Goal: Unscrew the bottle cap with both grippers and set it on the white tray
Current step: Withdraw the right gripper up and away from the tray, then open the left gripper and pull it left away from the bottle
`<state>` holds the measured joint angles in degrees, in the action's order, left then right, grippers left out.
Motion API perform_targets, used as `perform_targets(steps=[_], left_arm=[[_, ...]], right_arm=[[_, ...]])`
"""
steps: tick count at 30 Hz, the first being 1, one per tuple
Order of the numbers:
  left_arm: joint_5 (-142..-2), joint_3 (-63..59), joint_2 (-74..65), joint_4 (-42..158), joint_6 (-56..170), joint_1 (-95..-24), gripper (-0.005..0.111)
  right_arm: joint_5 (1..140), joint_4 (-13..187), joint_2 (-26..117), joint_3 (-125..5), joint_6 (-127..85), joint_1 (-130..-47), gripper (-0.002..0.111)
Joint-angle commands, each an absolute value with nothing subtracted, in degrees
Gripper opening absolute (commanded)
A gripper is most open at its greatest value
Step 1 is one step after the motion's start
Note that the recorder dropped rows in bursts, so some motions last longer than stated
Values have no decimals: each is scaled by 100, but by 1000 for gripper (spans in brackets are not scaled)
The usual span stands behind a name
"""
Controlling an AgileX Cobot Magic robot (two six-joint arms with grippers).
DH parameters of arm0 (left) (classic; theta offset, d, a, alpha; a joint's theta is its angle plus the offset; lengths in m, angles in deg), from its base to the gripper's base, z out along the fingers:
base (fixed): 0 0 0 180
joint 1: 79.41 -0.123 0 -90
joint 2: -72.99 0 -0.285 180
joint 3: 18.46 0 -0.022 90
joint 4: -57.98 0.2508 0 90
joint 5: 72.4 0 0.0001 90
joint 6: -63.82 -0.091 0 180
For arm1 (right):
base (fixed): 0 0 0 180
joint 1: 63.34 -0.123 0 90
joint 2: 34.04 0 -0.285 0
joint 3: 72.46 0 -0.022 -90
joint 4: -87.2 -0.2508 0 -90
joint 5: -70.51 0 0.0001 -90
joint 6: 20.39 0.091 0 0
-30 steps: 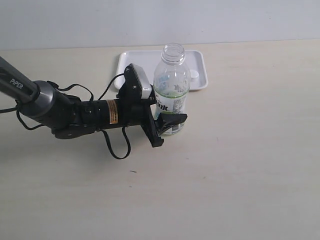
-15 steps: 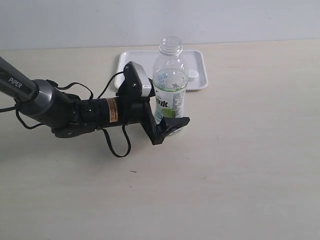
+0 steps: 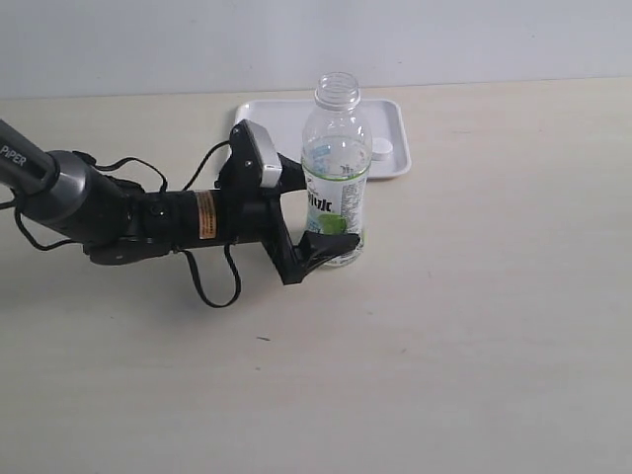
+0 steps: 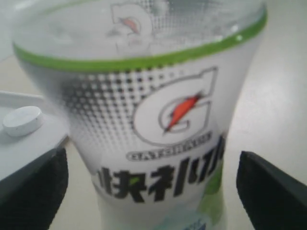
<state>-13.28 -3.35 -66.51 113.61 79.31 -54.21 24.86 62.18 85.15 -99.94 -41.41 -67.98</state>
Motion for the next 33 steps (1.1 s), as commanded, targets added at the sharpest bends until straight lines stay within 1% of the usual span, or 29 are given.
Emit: perform_targets(steps=[1,5,13,14,16,18,19,20,21,23,25,26,28,32,33], left_arm=[[-1188,-326,-6481,11884,8277,-5592,91],[-1341,-326,-6246,12509,8947,-5830,91],[-2227,-326,-5701,13999,10473,-6160,90],[-2391,-326,-5638,14162,10679,-6170,88],[-2675,-326,-5543,14376,10973,-6170,78],[-2798,-326,-5478,14554,11125,-6170,52],[-2798,-326,-5469,14577,11168,-6174,35],[-2798,-326,-5469,14576,11225,-6174,16],[-2798,-326,-5469,14566,11225,-6174,1],[-2798,-326,-5469,14458,11198,-6174,1],[-2846,-326,-5469,14139,11348,-6174,0],[-2997,-326,-5454,13924,11519,-6174,0],[-3218,-326,-5417,13660,11554,-6174,0],[-4045,-207,-5118,13205,11677,-6174,0],[-4108,-37,-4961,12702,11342,-6174,0]], right_arm=[[2462,6244,8435,-10026,-4123,-6798,69],[2438,6244,8435,-10026,-4123,-6798,69],[2438,6258,8435,-10026,-4123,-6798,69],[2438,6258,8435,-10026,-4123,-6798,69],[2417,6257,8413,-10026,-4123,-6798,69],[2374,6304,8373,-10026,-4123,-6798,69],[2375,6358,8343,-10026,-4123,-6798,68],[2375,6466,8311,-10026,-4113,-6798,66],[2360,6538,8256,-10026,-4049,-6798,63],[2346,6669,8144,-10013,-3939,-6798,49],[2282,6704,8044,-10013,-3918,-6798,31],[2164,6704,7960,-10013,-3918,-6798,17],[1963,6704,7842,-10013,-3918,-6798,-1],[1641,6700,7571,-10013,-3918,-6798,0],[1712,6700,7433,-9887,-3918,-6798,0]])
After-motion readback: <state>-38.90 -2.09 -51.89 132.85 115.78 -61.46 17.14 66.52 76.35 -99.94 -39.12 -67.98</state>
